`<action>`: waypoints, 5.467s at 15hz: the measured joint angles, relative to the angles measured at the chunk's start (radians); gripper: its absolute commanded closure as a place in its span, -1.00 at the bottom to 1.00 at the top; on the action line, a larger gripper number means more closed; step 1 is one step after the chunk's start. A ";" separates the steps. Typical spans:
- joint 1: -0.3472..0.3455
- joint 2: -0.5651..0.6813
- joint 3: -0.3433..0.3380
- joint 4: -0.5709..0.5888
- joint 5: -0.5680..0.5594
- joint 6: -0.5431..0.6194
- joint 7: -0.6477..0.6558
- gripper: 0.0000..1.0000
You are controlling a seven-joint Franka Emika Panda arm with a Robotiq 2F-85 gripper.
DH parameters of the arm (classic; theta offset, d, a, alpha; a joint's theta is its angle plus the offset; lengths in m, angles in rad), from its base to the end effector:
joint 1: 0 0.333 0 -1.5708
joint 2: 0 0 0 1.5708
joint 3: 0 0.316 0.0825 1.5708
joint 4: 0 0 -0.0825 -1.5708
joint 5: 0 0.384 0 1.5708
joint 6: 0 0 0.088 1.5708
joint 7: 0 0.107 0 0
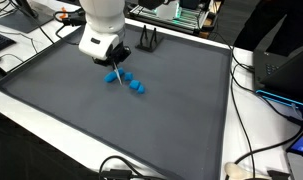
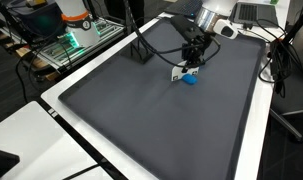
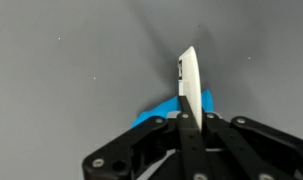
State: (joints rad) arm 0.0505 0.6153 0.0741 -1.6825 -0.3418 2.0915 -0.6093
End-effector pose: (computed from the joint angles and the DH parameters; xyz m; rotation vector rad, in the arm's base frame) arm 0.6550 0.0609 0.2295 2.6303 1.3129 -0.3704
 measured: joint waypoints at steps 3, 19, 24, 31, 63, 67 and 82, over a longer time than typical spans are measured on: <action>-0.007 -0.007 -0.004 -0.012 0.000 -0.002 0.000 0.98; -0.050 -0.066 -0.015 -0.060 0.020 -0.078 0.009 0.98; -0.058 -0.143 -0.015 -0.065 0.076 -0.162 0.021 0.98; -0.080 -0.261 -0.021 -0.086 0.244 -0.293 0.213 0.98; -0.085 -0.496 -0.084 -0.475 0.694 -0.224 1.061 0.98; -0.094 -0.463 -0.109 -0.492 0.801 -0.230 1.139 0.98; -0.132 -0.467 -0.176 -0.697 1.009 -0.018 1.201 0.98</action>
State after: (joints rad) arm -0.0820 0.1486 -0.1021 -2.3791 0.6671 2.0738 0.5921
